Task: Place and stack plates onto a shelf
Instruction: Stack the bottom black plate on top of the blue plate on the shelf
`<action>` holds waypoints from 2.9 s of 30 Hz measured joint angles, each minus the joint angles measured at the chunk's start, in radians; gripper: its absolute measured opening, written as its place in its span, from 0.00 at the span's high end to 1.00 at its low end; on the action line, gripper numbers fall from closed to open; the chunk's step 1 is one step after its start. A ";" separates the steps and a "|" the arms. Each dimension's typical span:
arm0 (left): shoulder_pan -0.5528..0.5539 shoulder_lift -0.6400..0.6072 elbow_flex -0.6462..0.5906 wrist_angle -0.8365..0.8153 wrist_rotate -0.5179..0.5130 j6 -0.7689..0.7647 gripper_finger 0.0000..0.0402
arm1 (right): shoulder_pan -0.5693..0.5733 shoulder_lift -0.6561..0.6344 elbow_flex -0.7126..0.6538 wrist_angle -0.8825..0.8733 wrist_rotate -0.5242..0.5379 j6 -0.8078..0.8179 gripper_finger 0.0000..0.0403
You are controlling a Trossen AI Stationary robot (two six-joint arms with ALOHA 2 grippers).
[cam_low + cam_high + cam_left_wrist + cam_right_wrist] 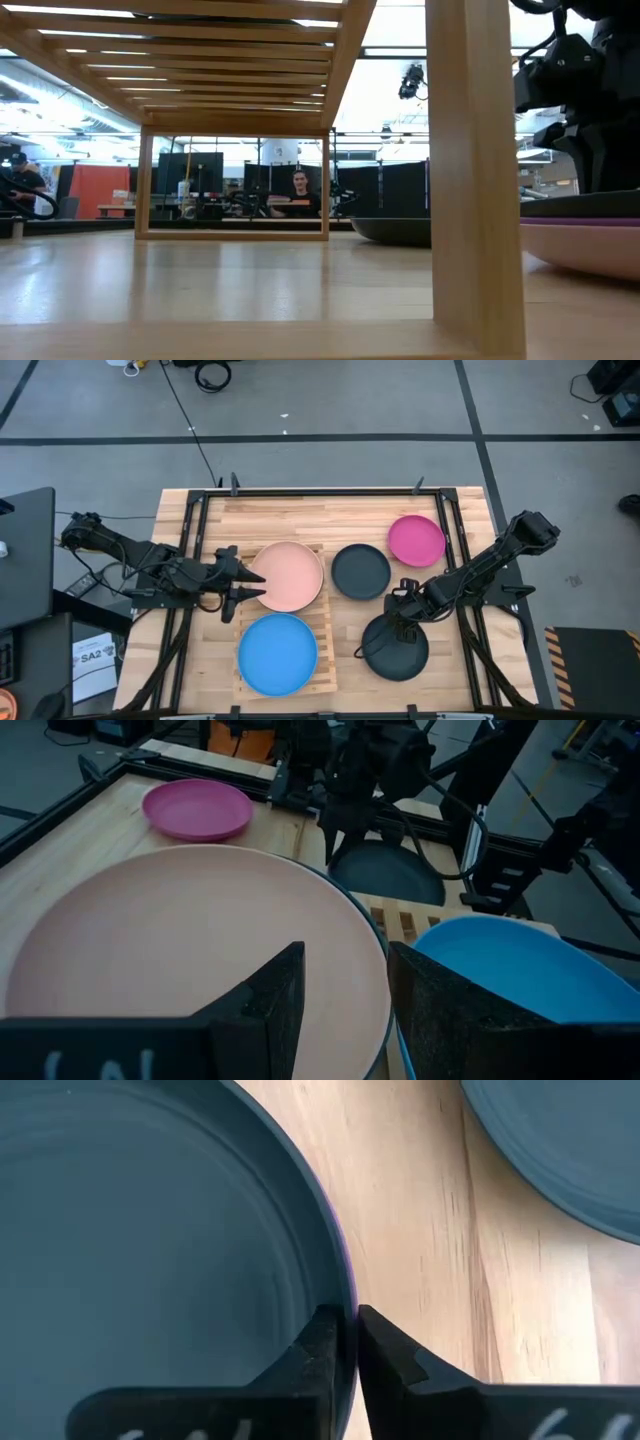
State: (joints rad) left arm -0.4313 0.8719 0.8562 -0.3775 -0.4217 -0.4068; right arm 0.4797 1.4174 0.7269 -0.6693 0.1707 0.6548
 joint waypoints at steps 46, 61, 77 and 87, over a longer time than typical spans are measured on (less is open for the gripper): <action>0.000 0.000 0.000 0.000 0.000 0.000 0.63 | 0.001 0.003 0.224 -0.285 -0.105 -0.025 0.92; 0.000 0.000 0.000 -0.001 0.000 0.000 0.63 | 0.000 0.003 0.223 -0.264 -0.068 -0.001 0.91; 0.000 0.000 0.000 -0.001 0.000 0.002 0.63 | 0.000 0.003 0.158 -0.157 -0.087 -0.003 0.88; 0.000 0.000 0.000 -0.001 0.000 0.002 0.63 | 0.000 0.003 0.149 -0.153 -0.083 -0.003 0.89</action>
State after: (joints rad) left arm -0.4316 0.8719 0.8562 -0.3782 -0.4213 -0.4053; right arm 0.4801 1.4200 0.8761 -0.8223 0.0879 0.6518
